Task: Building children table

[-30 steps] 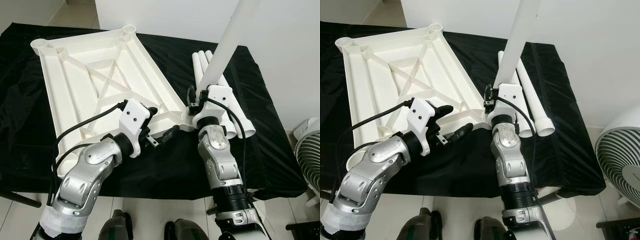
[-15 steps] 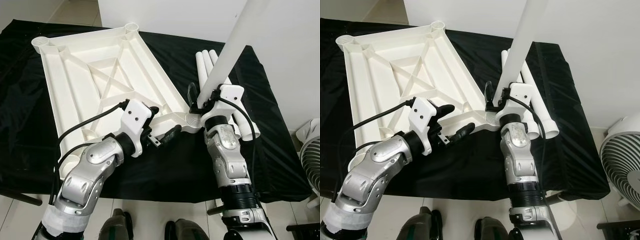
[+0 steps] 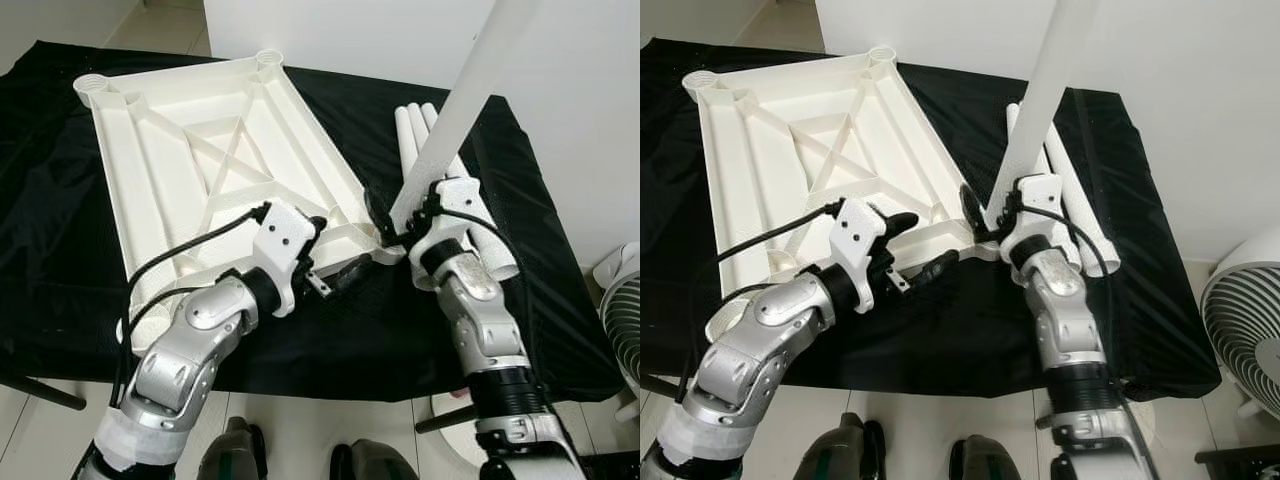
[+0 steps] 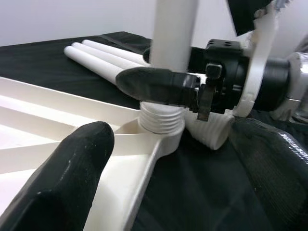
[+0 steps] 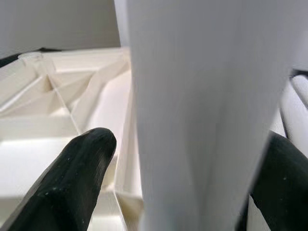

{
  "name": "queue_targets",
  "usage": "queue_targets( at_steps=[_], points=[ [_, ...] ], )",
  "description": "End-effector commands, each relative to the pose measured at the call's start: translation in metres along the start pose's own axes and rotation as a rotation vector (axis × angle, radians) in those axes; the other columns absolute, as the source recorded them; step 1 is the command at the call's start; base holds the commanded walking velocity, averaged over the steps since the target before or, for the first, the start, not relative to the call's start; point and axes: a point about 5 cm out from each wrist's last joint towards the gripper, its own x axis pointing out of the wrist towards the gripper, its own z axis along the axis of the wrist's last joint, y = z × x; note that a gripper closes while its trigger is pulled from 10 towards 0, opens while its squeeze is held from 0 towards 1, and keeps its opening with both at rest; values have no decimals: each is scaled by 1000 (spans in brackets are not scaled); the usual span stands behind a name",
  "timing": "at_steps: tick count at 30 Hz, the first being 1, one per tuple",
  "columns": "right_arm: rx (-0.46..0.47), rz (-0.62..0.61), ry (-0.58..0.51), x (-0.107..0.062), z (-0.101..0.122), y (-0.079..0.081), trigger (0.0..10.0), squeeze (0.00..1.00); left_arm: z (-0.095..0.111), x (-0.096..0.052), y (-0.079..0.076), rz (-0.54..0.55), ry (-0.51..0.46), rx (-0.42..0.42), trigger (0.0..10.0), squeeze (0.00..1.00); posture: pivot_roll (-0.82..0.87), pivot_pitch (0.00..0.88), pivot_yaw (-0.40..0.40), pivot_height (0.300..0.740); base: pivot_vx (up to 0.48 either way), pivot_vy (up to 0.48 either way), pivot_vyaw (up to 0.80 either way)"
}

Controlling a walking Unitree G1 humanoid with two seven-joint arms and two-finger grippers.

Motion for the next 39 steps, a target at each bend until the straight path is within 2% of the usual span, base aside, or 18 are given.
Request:
queue_targets(
  at_steps=[1, 12, 19, 23, 24, 26, 27, 28, 29, 30, 35, 36, 39],
  points=[
    [-4, 30, 32, -5, -8, -6, 10000, 0, -4, 2, -4, -10, 16, 5, 10000, 0, -46, 69, -38, 740, 0, 0, 0],
    [-60, 119, 72, -7, -14, -27, 10000, 0, -4, 4, -5, -24, 21, 7, 10000, 0, -41, 68, -31, 740, 0, 0, 0],
    [-49, 212, 55, 1, -10, -27, 10000, 0, -14, 10, -13, -48, 71, 32, 10000, 0, -38, 67, -30, 740, 0, 0, 0],
    [-47, 236, 52, 4, -10, -26, 9843, 0, -16, 13, -12, -33, 78, 36, 10000, 0, -38, 67, -30, 740, 0, 0, 0],
    [-55, 247, 50, 5, -10, -25, 4941, 0, -16, 14, -10, -20, 81, 34, 10000, 0, -39, 67, -30, 740, 0, 0, 0],
    [-61, 256, 48, 7, -10, -26, 4941, 0, -16, 15, -9, -11, 82, 33, 10000, 0, -39, 67, -30, 740, 0, 0, 0],
    [-61, 260, 48, 8, -10, -26, 3725, 0, -16, 16, -8, -4, 82, 31, 10000, 0, -40, 67, -29, 740, 0, 0, 0],
    [-61, 260, 48, 8, -10, -26, 3725, 0, -16, 16, -8, -4, 82, 31, 10000, 0, -40, 67, -29, 740, 0, 0, 0],
    [-63, 265, 50, 8, -11, -27, 3255, 0, -16, 17, -7, 2, 81, 32, 10000, 0, -40, 67, -29, 740, 0, 0, 0],
    [-58, 269, 61, 9, -13, -28, 1020, 0, -16, 17, -6, 10, 83, 33, 10000, 0, -40, 67, -29, 740, 0, 0, 0],
    [-57, 284, 71, 9, -16, -28, 1137, 0, -16, 17, -6, 17, 81, 48, 10000, 0, -39, 66, -31, 740, 0, 0, 0],
    [-50, 272, 87, 8, -19, -29, 0, 0, -16, 18, -6, 19, 78, 38, 10000, 0, -37, 68, -35, 740, 0, 0, 0],
    [-48, 262, 98, 8, -21, -30, 0, 0, -16, 18, -6, 19, 77, 37, 10000, 0, -37, 68, -36, 740, 0, 0, 0]
  ],
)
